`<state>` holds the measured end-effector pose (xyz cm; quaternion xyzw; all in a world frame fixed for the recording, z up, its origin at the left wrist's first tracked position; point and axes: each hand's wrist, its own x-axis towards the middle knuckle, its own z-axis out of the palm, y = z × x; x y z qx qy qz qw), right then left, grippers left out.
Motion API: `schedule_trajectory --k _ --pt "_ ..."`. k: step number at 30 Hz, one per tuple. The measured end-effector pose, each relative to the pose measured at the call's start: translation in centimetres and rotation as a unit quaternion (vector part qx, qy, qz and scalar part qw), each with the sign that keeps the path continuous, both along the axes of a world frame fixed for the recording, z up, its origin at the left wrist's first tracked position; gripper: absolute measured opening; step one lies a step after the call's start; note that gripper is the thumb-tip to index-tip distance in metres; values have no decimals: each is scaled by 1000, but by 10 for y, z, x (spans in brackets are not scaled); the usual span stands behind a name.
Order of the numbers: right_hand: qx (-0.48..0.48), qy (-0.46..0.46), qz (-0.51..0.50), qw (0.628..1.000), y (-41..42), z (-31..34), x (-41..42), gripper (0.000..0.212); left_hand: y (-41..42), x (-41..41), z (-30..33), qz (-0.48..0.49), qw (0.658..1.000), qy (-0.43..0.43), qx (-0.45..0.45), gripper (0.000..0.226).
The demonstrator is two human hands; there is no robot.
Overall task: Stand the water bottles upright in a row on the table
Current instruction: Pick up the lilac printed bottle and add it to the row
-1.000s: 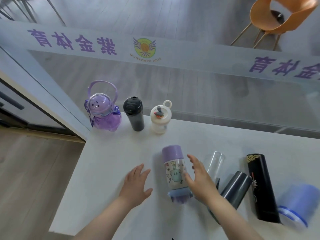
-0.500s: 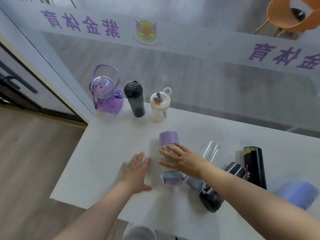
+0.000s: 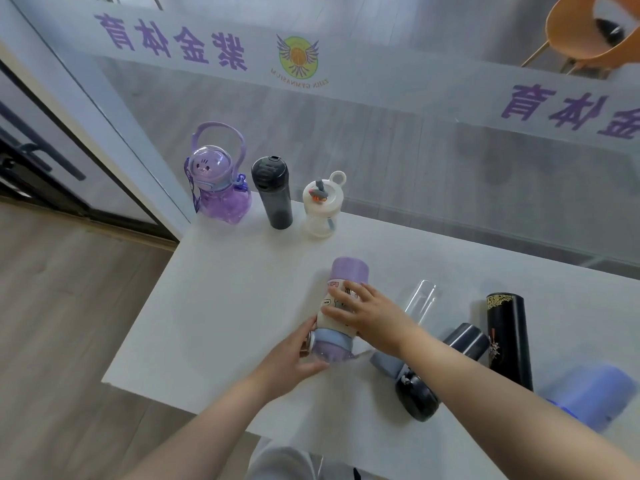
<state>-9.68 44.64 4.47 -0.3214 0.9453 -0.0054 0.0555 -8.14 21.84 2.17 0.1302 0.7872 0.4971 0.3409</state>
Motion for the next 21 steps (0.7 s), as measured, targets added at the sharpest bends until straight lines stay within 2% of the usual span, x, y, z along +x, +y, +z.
schedule_trajectory --k 4,8,10,14,17,19,21 --pt "-106 -63 -61 990 11 2 2 88 -3 -1 17 72 996 12 50 58" --pt "-236 -116 -161 951 15 13 9 89 5 -13 39 128 988 32 82 55" --pt "-296 -148 -227 916 11 19 14 89 13 -24 50 140 986 36 80 55" --pt "-422 -190 -335 821 5 24 23 76 33 -43 72 135 988 40 57 48" --pt "-468 -200 -373 775 9 26 29 70 47 -55 80 108 993 54 16 39" --pt "-503 -205 -392 743 15 34 32 58 55 -61 82 101 993 59 -8 45" --pt "-567 -201 -417 682 19 42 35 46 64 -65 85 98 993 65 -31 51"
